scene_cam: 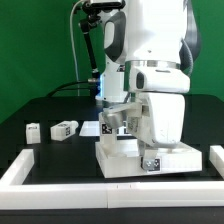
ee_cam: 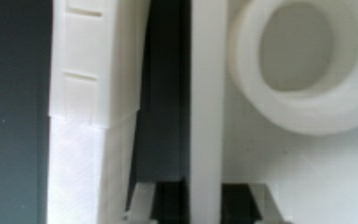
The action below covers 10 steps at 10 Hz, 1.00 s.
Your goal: Assemble square table
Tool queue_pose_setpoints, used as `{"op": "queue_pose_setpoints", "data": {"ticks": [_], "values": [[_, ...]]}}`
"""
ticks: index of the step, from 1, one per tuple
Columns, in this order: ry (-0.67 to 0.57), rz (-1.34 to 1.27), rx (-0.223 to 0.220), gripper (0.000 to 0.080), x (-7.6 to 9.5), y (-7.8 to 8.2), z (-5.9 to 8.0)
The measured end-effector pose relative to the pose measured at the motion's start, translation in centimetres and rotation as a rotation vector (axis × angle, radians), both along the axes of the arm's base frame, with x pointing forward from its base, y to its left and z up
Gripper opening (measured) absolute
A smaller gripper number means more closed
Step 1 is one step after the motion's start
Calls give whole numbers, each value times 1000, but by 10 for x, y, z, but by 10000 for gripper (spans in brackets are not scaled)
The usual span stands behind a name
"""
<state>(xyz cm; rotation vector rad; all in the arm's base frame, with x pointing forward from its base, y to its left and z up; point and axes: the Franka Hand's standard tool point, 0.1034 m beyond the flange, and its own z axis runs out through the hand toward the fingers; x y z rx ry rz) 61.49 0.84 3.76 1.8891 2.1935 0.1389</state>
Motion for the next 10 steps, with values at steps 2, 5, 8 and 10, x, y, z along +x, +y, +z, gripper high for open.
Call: {"op": "queue_pose_setpoints", "data": {"ticks": [2,5,8,10], "values": [[1,-2,0,65,0,1,0],[3,-74,19,64,24,33,4],[0,-105,25,64,37,45,7],[-5,-109,26,64,41,43,5]]}}
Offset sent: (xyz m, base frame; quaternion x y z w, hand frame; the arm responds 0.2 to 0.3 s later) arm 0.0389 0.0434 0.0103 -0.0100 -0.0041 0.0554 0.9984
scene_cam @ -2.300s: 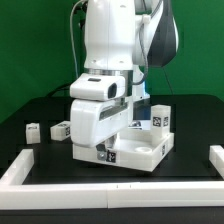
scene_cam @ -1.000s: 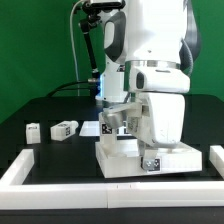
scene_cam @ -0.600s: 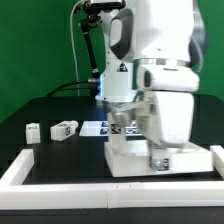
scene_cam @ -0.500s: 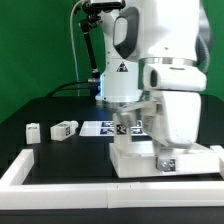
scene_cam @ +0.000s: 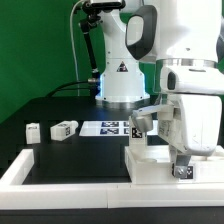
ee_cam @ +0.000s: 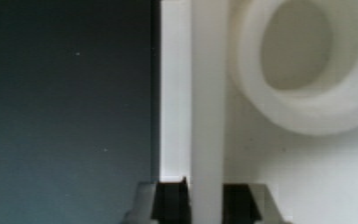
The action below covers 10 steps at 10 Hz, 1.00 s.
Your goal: Assemble square table
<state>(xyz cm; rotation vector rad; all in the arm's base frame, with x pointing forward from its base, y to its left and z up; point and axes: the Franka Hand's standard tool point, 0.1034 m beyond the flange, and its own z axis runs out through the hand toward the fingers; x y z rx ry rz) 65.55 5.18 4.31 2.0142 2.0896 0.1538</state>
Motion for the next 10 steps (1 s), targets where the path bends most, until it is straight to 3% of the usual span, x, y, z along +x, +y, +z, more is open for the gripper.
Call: {"op": "queue_pose_setpoints", "data": {"ticks": [3,4,5,6,7,8,10], "values": [[-1,-2,1,64,0,-1,0],[-1,-2,0,241,0,-1,0],[2,0,0,241,-2,-1,-2],[12,0,-1,425,-7,-2,-6],[16,0,-2,556,-9,-2,-7],[15,0,-2,633,-8,-2,-7],[15,0,-2,645,-8,-2,-7]]}}
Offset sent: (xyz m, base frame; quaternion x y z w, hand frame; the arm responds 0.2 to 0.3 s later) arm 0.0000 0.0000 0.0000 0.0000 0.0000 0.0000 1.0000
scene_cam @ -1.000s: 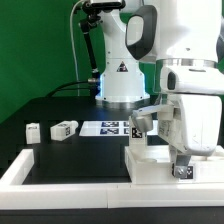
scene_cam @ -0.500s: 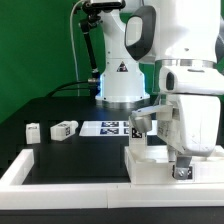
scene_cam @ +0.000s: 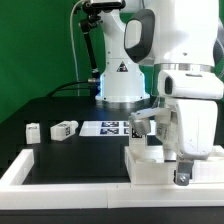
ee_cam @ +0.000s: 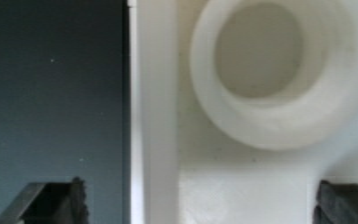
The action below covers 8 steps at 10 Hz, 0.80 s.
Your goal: Assemble square table
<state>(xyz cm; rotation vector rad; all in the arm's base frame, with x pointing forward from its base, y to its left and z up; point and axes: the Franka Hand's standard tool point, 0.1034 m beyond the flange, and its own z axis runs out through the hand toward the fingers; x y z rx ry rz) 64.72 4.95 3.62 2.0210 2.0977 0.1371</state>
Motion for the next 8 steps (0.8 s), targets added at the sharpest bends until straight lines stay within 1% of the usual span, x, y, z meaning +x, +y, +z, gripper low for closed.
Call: {"op": "queue_pose_setpoints", "data": {"ticks": [4,5,6,7,8], "values": [[0,0,0,649,0,0,0],[0,0,0,536,0,0,0],[0,0,0,362,0,0,0],[0,0,0,362,0,0,0],[-1,0,0,166,0,0,0]]}}
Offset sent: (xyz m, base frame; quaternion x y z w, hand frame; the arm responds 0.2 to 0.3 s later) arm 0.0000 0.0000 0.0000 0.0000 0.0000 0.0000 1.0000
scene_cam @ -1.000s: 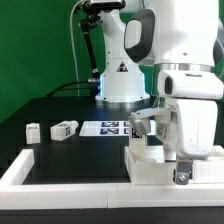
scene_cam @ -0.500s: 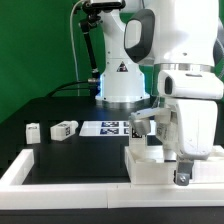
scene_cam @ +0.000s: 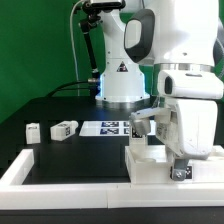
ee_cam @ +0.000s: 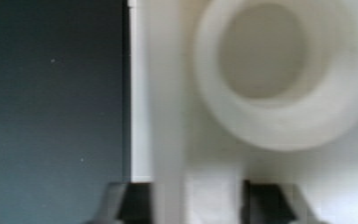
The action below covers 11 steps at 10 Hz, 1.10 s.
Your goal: Assemble square table
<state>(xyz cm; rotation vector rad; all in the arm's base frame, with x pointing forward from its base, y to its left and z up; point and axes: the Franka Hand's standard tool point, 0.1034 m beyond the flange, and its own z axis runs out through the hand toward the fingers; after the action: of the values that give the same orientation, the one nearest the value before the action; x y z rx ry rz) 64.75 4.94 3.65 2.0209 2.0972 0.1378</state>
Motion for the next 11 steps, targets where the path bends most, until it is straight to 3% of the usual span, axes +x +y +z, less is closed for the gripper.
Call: {"op": "queue_pose_setpoints", "data": {"ticks": [1,3,5,7,11], "values": [[1,0,0,58,0,0,0],[0,-10,3,58,-1,1,0],[23,-57,7,59,-18,0,-6],[32,-74,6,60,-22,-1,-10],[36,-84,-5,64,-8,-4,-6]]}}
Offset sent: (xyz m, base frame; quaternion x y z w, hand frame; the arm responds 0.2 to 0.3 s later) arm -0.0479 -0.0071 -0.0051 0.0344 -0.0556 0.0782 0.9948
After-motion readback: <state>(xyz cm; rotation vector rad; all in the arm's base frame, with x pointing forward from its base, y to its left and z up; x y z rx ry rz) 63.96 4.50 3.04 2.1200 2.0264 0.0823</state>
